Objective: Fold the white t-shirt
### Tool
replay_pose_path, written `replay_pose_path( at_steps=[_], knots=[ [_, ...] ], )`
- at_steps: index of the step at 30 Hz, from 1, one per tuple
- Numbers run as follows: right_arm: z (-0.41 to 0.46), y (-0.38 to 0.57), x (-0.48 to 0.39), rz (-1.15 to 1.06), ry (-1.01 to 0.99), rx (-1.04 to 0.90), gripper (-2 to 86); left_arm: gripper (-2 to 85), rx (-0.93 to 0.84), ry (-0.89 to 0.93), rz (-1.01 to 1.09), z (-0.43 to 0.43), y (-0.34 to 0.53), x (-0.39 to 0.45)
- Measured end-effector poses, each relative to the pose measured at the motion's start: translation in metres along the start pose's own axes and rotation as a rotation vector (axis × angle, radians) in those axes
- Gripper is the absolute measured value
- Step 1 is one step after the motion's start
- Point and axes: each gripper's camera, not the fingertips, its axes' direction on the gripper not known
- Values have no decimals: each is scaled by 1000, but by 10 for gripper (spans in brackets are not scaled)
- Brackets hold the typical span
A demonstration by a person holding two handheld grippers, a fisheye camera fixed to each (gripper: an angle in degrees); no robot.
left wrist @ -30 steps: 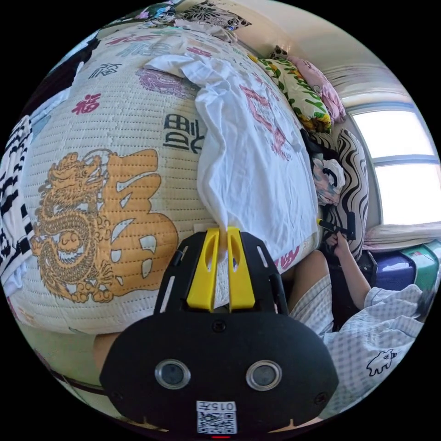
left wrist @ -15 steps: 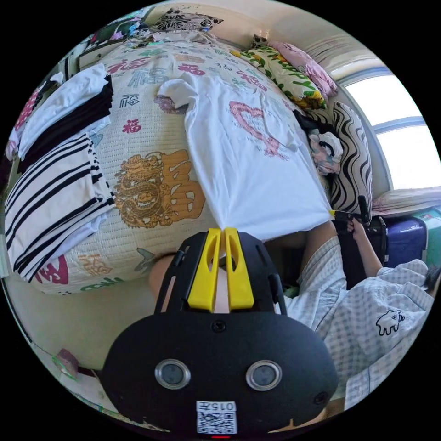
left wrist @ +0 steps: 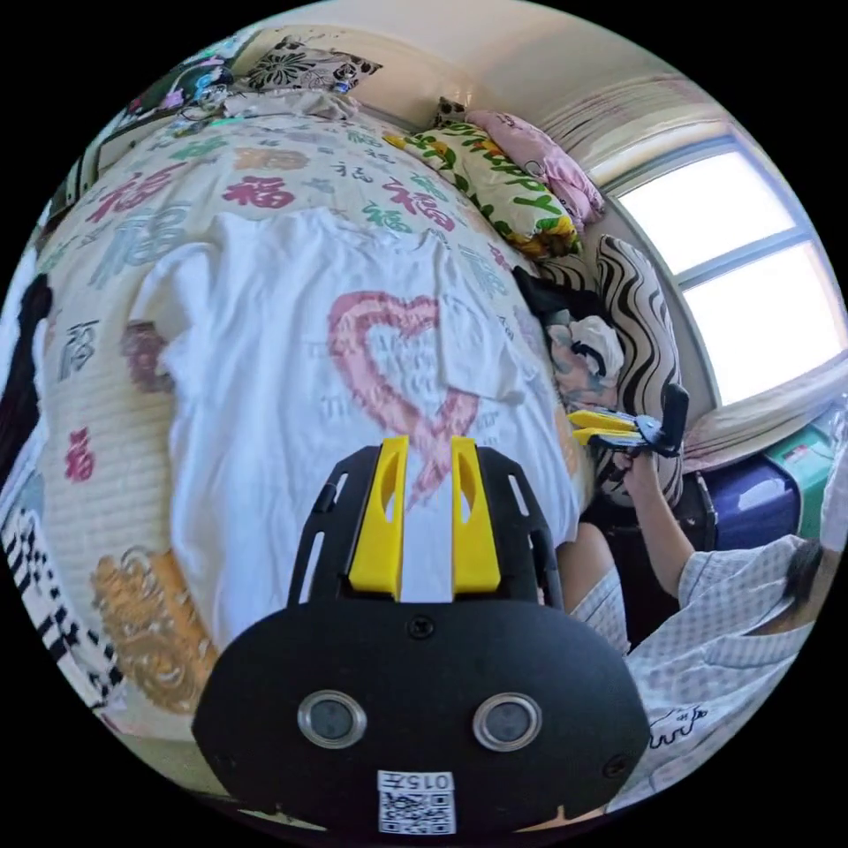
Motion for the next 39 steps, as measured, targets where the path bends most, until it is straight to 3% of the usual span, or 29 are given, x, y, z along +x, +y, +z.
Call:
replay_pose_path(
  at_steps=[6, 8, 11, 20, 27, 34, 39],
  knots=[
    [50, -59, 13, -29, 139, -205, 60, 59, -128, 27, -59, 119, -74, 2],
    [42, -65, 21, 38, 98, -205, 28, 28, -159, -84, -66, 131, -80, 5],
    [25, -66, 33, 132, -26, -198, 14, 2, -229, -18, -172, 138, -88, -1],
    [-60, -65, 103, 374, -161, 98, 5, -8, 21, 190, -68, 142, -190, 96],
    [-73, -72, 166, 586, -177, 145, 4, -8, 26, 226, 60, 294, -296, 177],
    [-54, -88, 169, 620, -185, 4, -2, 2, -257, -46, 214, 409, -299, 231],
    [-55, -102, 152, 629, -95, -70, -5, 11, -266, -211, 349, 403, -300, 261]
  ],
)
